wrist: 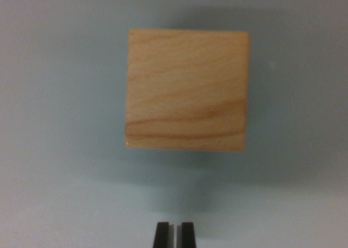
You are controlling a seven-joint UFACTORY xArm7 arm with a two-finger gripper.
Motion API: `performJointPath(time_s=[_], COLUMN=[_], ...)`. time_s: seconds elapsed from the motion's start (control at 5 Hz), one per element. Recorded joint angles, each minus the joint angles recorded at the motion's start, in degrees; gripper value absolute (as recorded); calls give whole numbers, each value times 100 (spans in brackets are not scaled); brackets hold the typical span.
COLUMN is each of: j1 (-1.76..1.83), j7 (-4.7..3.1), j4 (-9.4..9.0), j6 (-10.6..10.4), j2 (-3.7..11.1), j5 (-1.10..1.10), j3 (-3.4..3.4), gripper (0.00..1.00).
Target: Push wooden cube
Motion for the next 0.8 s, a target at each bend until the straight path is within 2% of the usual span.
performJointPath(time_s=[0.8], j1=[5], j7=[8], j4=[-44], j6=[-49], j2=[12], j5=[1], j3=[5], gripper=[0])
